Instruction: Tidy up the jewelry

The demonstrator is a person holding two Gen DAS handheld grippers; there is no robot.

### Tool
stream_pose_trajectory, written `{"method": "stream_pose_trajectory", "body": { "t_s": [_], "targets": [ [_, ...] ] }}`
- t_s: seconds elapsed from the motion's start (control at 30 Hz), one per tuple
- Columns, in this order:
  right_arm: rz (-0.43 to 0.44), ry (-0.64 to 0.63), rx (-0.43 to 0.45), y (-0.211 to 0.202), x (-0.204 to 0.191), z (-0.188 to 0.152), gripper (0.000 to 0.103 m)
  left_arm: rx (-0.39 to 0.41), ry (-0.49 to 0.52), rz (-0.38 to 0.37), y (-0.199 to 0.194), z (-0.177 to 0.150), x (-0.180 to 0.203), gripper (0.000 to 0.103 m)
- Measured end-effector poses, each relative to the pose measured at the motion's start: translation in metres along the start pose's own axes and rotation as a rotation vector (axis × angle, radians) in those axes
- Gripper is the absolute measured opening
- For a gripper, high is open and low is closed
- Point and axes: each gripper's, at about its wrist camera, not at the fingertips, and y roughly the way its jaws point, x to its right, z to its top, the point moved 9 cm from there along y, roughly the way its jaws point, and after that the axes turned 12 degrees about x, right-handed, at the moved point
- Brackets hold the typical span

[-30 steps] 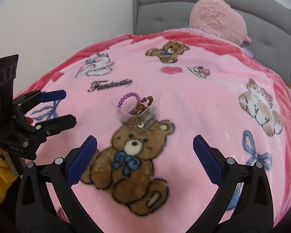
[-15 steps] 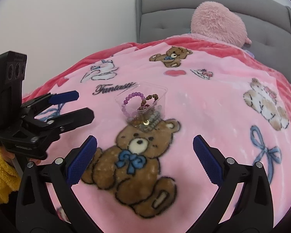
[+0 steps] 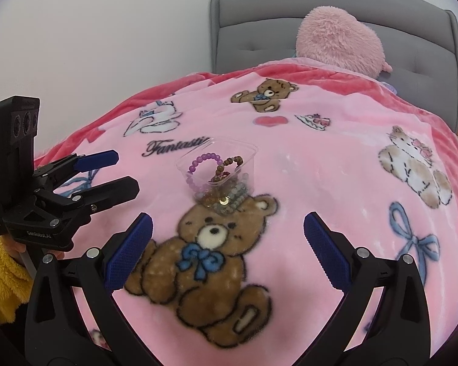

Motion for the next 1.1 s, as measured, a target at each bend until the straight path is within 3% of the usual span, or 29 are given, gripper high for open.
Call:
{"method": "stream_pose_trajectory", "body": {
  "t_s": [1.1],
  "targets": [
    [0.026, 0.041, 0.012, -0.0053, -0.0025, 0.0085, 0.095, -0.019, -0.01, -0.012, 0.0008, -0.0059, 0.0024, 0.098]
  ]
}}
